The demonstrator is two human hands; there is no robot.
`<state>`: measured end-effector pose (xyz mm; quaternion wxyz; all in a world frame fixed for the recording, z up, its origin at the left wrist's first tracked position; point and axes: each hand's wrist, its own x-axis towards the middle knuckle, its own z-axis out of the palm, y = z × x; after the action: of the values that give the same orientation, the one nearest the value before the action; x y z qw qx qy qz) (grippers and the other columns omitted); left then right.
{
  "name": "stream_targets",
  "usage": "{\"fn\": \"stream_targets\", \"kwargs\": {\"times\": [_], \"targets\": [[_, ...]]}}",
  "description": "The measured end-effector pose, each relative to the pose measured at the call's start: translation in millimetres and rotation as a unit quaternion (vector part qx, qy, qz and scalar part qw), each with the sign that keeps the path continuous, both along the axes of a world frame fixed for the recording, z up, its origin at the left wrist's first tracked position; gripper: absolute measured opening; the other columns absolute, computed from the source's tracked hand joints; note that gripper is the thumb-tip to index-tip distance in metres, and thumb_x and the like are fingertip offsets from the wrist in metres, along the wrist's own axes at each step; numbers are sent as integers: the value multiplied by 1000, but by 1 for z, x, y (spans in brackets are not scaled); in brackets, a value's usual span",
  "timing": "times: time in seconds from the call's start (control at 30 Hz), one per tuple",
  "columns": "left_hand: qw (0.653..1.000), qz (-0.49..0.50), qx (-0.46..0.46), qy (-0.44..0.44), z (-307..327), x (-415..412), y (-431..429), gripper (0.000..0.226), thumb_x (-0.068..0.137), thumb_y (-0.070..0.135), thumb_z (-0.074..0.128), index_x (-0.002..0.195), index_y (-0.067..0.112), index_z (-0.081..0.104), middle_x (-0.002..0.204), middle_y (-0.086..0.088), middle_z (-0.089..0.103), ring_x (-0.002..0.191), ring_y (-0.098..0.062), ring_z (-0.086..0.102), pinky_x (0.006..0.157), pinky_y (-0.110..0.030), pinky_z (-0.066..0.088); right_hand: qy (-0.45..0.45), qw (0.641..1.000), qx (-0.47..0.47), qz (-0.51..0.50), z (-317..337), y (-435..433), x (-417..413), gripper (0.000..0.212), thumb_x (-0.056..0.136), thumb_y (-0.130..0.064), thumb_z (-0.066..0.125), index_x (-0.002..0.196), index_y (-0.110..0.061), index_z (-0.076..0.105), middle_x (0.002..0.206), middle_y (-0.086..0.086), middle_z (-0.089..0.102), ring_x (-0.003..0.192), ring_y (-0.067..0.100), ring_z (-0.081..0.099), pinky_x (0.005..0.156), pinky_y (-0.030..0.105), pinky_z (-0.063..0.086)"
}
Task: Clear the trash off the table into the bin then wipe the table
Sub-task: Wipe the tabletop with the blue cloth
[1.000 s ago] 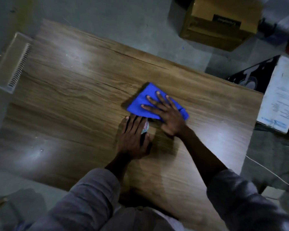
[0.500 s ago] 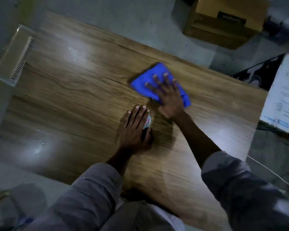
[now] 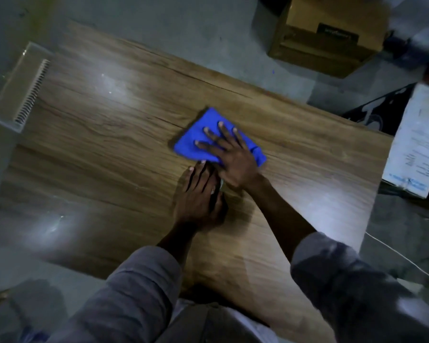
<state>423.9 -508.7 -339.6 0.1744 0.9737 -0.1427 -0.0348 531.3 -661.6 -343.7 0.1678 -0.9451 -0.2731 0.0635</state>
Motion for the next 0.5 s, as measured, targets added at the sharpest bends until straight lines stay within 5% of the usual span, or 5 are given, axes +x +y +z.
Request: {"fn": "stream_targets", "kwargs": {"times": [0.07, 0.17, 0.3, 0.37, 0.5], "targets": [[1000, 9, -21, 11, 0, 0, 1, 66, 89, 36, 58, 149, 11, 47, 160, -9, 38, 152, -26, 27, 123, -51, 20, 16, 999, 13, -25, 3, -23, -18, 64, 91, -45, 45, 154, -34, 42, 166, -3, 29, 157, 29, 13, 124, 57, 12], [999, 17, -23, 41, 6, -1, 0, 75, 90, 38, 57, 157, 17, 32, 168, -1, 22, 156, -20, 13, 123, -50, 19, -2, 964, 7, -266, 1, -83, -46, 81, 77, -38, 46, 157, -34, 35, 168, -2, 25, 157, 30, 10, 122, 62, 14], [998, 20, -1, 57, 5, 1, -1, 74, 91, 41, 54, 158, 19, 31, 168, 1, 19, 157, -18, 9, 124, -49, 18, 9, 771, -17, -637, 7, -98, -50, 70, 89, -51, 27, 158, -37, 32, 168, -4, 23, 156, 33, 12, 121, 56, 15], [998, 13, -3, 54, 5, 2, -2, 73, 92, 41, 53, 157, 17, 32, 168, -1, 21, 157, -20, 10, 124, -50, 18, 48, 724, -26, -688, 12, -72, -27, 77, 85, -55, 20, 159, -38, 27, 169, -3, 18, 156, 35, 10, 121, 56, 12], [999, -1, 22, 31, 3, 1, -2, 67, 92, 37, 54, 153, 11, 41, 162, -12, 34, 154, -31, 22, 122, -53, 20, 0, 918, -26, -395, -2, 7, 6, 72, 84, -43, 48, 156, -33, 38, 166, 3, 29, 154, 40, 19, 121, 55, 10]]}}
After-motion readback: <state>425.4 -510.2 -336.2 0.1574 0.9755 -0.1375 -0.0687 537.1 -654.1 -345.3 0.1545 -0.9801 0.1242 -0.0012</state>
